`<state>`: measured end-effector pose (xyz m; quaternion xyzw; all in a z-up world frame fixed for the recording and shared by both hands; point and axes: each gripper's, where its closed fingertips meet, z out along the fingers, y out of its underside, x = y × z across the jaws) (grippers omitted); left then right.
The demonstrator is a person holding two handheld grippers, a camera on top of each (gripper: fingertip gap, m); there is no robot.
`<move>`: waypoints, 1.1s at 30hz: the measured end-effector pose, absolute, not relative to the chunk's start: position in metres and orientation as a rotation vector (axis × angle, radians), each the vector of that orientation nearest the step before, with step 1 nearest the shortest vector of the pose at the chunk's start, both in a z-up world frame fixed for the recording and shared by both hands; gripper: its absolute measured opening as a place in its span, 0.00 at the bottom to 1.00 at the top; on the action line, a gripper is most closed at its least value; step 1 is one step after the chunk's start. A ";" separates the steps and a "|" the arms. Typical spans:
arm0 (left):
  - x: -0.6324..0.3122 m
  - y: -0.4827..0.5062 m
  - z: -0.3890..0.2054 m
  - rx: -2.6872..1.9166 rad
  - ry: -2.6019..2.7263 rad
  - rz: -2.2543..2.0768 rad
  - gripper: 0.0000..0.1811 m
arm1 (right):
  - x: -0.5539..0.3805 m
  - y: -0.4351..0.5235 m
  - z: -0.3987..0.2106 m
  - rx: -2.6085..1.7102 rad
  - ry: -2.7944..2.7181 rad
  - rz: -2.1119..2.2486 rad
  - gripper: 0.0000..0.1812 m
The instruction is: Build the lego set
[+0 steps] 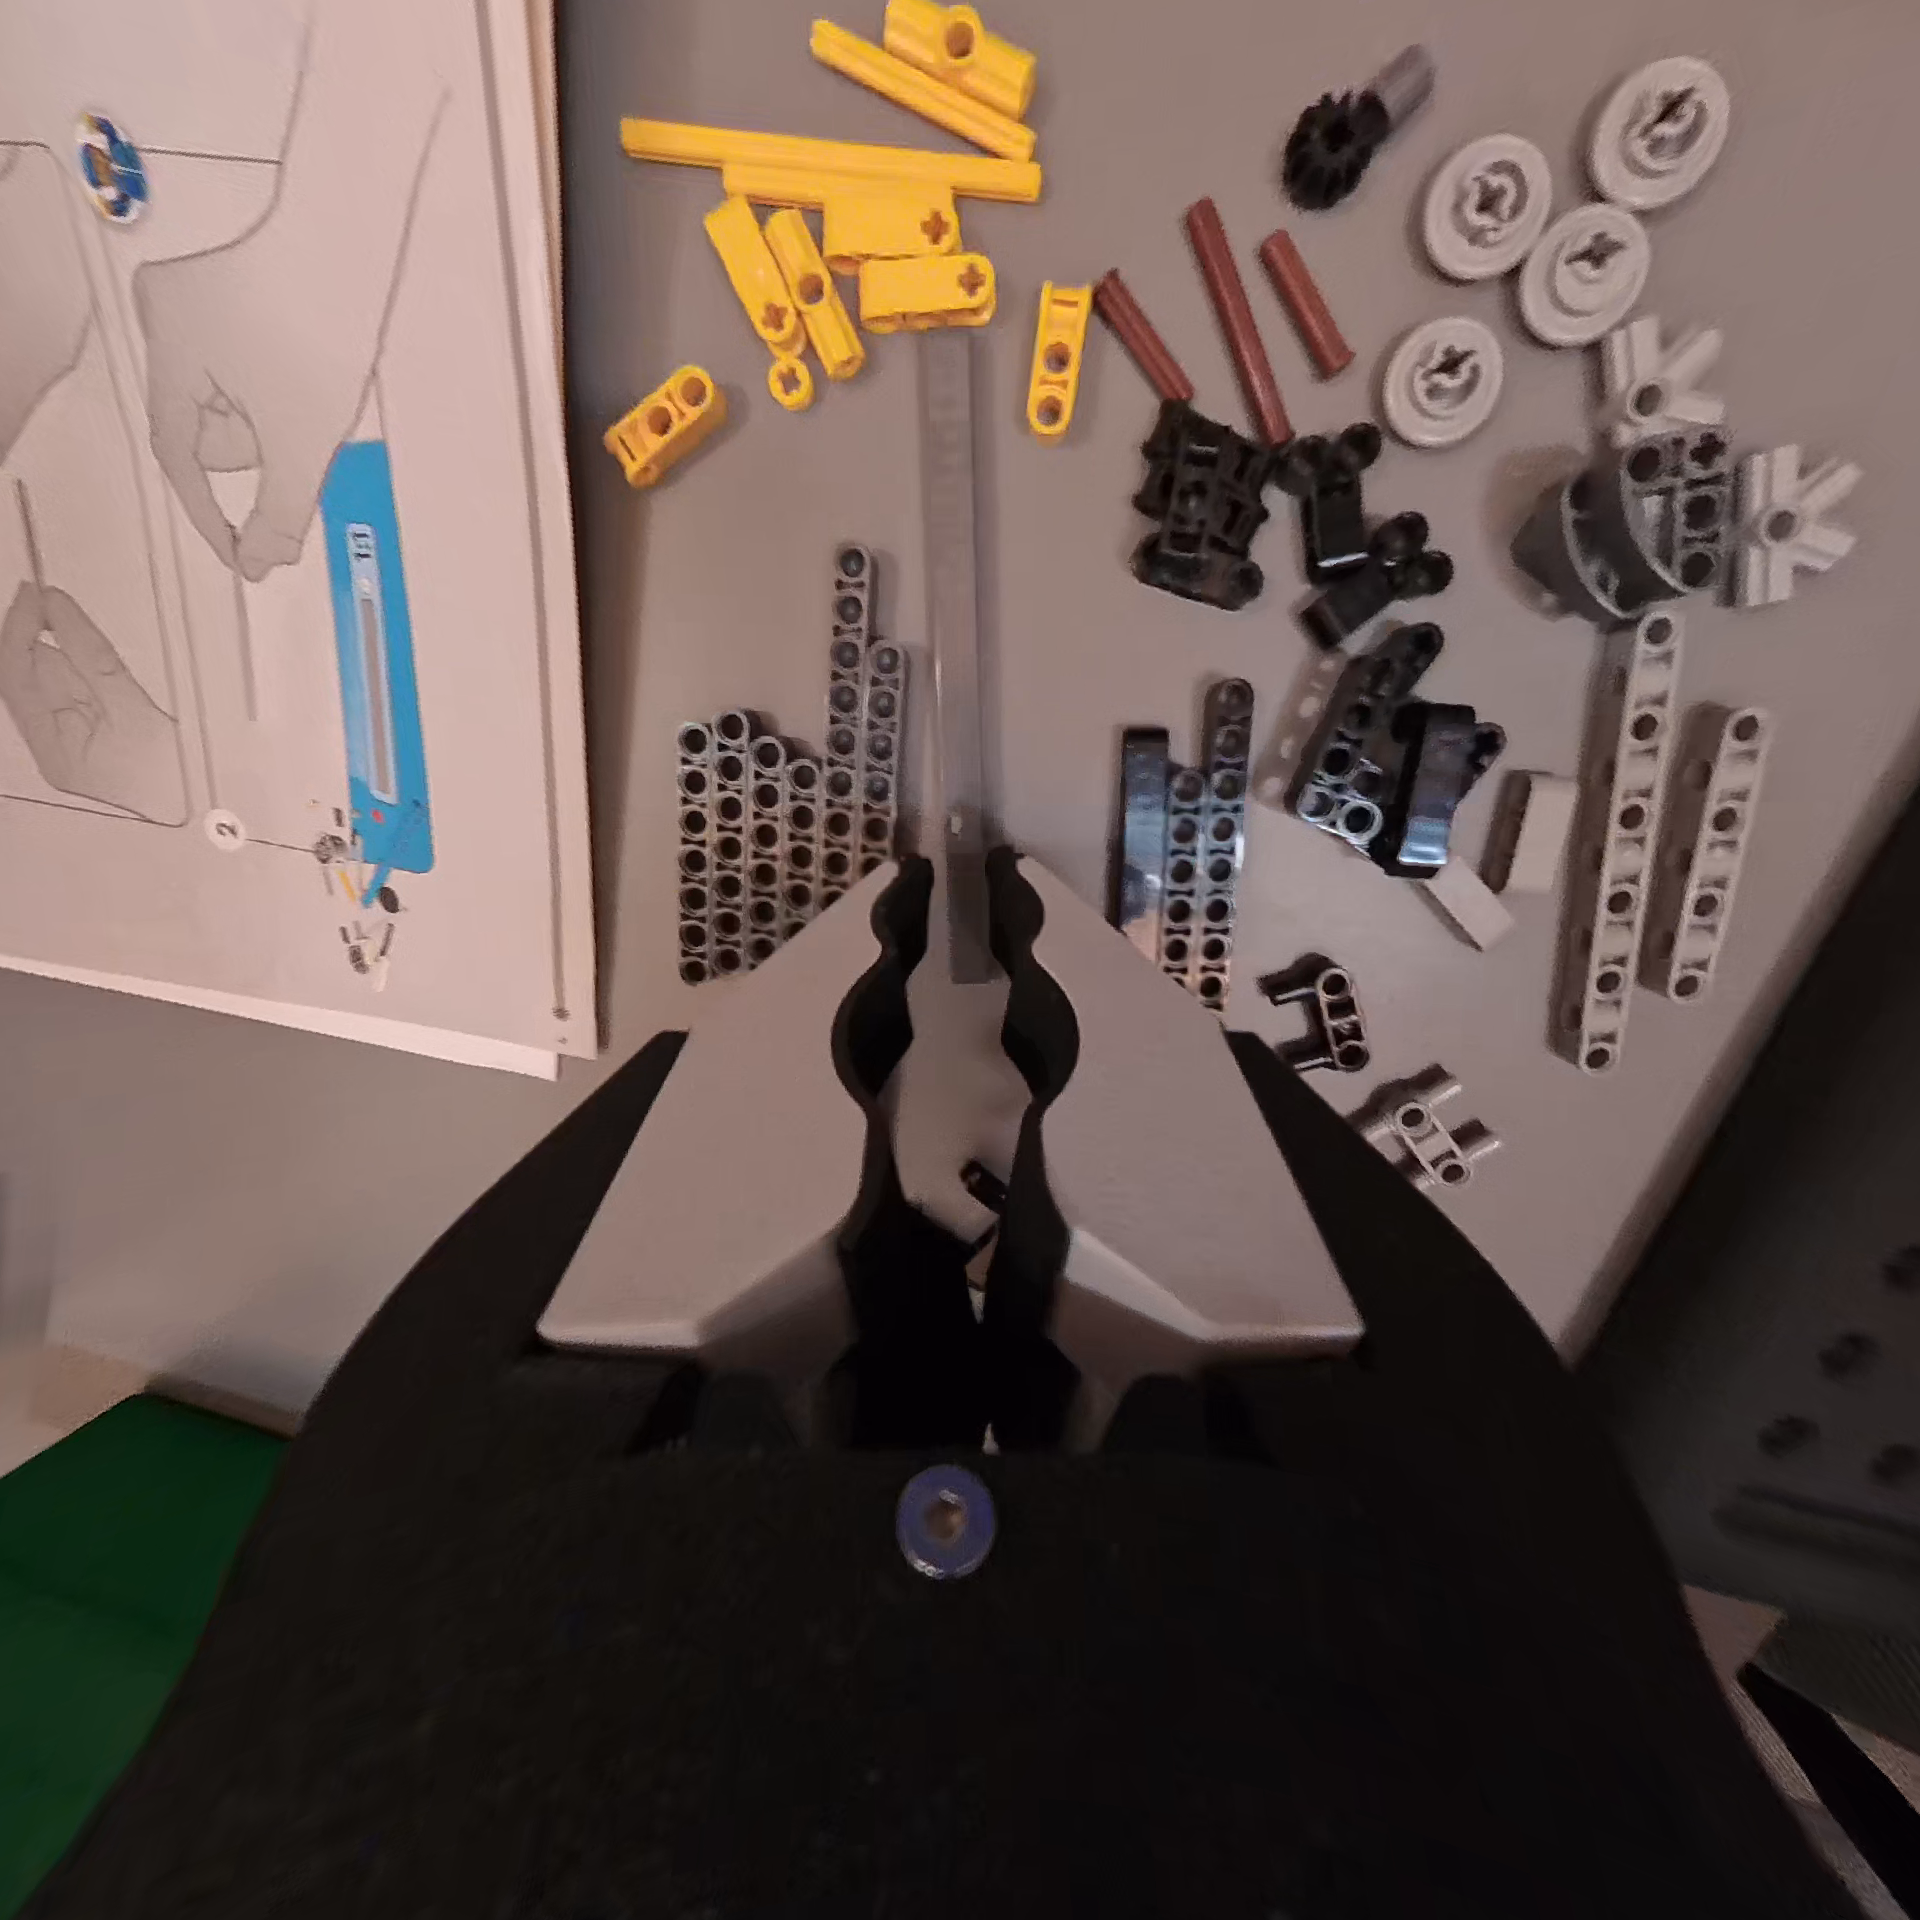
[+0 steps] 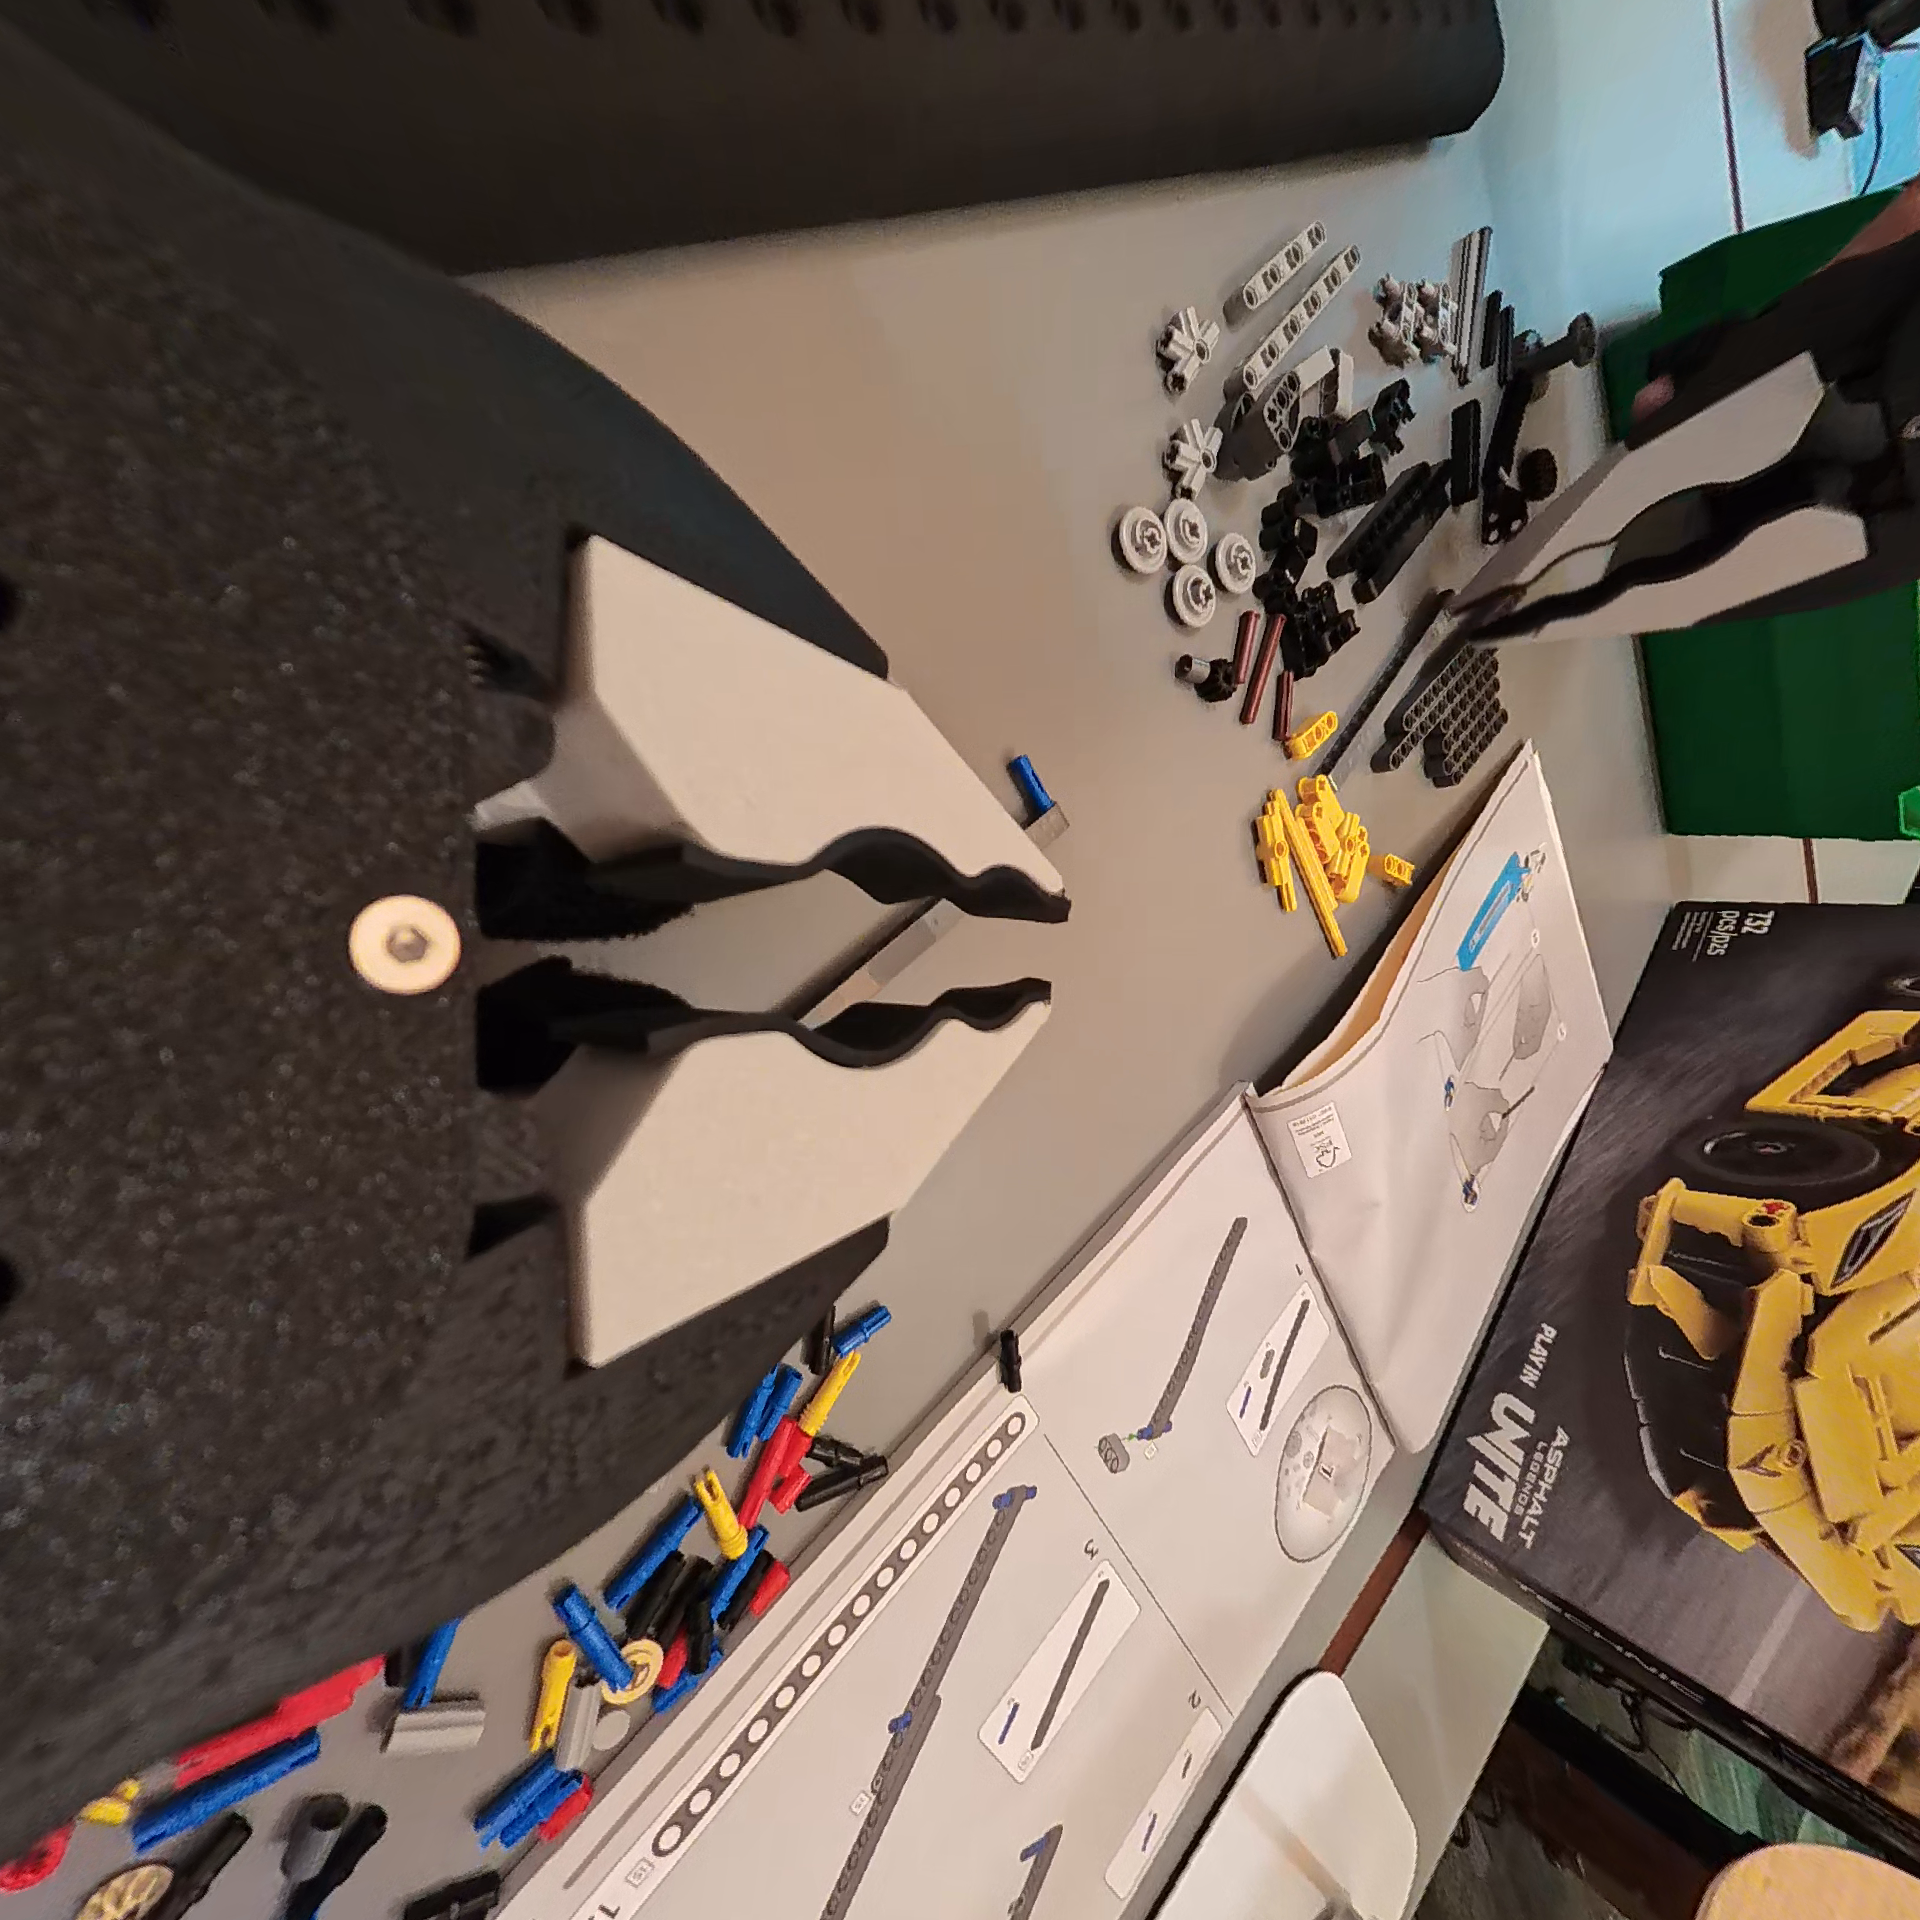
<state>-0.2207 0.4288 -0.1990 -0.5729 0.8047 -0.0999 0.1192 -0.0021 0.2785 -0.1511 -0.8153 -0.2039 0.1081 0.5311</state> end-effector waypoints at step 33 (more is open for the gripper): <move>0.141 0.357 -0.189 -1.420 2.686 -0.411 0.03 | 0.057 0.258 -0.141 -1.898 -0.186 -0.083 0.06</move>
